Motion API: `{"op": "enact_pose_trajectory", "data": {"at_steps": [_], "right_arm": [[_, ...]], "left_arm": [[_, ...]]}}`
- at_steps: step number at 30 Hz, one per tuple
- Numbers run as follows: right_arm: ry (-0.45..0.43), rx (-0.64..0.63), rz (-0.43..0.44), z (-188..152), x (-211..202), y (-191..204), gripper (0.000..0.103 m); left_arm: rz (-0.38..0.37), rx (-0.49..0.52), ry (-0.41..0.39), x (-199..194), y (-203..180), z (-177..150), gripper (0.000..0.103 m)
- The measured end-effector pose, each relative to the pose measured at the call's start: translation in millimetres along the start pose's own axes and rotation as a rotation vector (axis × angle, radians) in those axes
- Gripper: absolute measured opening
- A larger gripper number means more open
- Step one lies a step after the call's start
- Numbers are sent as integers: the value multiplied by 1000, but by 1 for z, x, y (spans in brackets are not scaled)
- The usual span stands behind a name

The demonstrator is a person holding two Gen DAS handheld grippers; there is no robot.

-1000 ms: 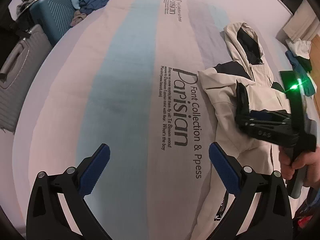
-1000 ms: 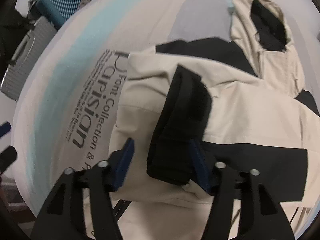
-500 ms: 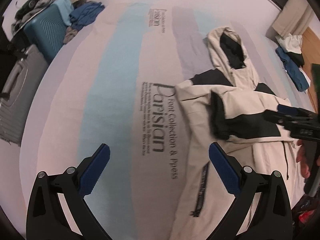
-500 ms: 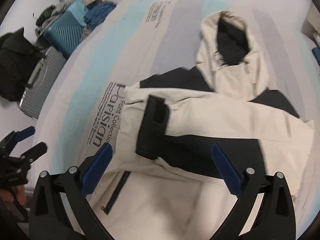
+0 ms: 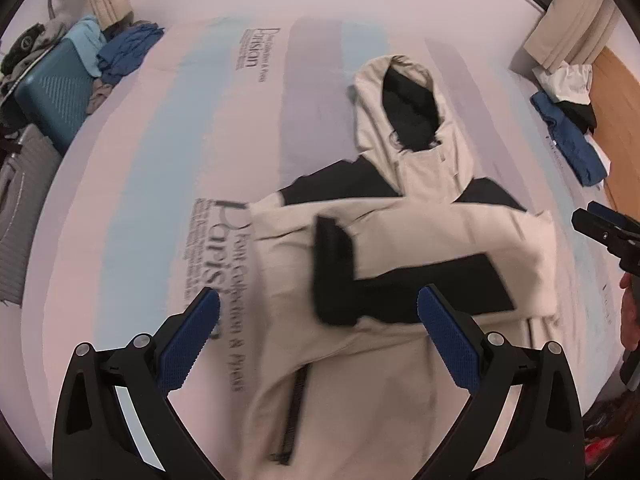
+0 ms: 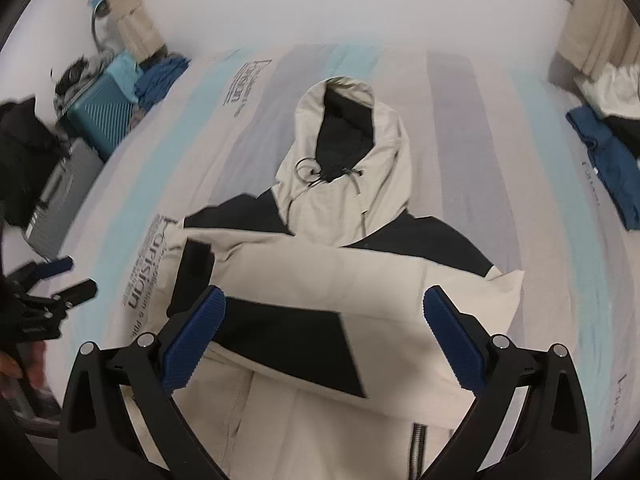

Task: Fold large clothes
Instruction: 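Move both tools to the hood and grasp its rim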

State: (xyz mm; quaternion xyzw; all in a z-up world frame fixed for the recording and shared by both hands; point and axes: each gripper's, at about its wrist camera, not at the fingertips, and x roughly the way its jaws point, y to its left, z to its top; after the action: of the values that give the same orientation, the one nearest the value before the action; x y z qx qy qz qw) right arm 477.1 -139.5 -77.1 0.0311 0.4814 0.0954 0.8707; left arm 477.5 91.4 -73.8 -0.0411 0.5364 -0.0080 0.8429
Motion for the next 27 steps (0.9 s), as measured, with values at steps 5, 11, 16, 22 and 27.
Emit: {"op": "enact_pose_trajectory", "data": {"at_steps": [5,11,16,22,27], "right_arm": [[-21,-28,10,35,1,-42,95],[-41,-35,-3,76,27,-79,95],[-42,-47,4,108,62,-96,95],[18,-83,51,142,120,-100,95],[64,-73,86,165,165,-102,95]], "left_arm": [[-10,4,-13,11,-38,42,97],[-42,43,-31,49,-64,102,97],[-45,120,-43,94,-76,150,97],[-118,87,-4,149,-68,197,97],[-154,89,2,186,-64,233,97]]}}
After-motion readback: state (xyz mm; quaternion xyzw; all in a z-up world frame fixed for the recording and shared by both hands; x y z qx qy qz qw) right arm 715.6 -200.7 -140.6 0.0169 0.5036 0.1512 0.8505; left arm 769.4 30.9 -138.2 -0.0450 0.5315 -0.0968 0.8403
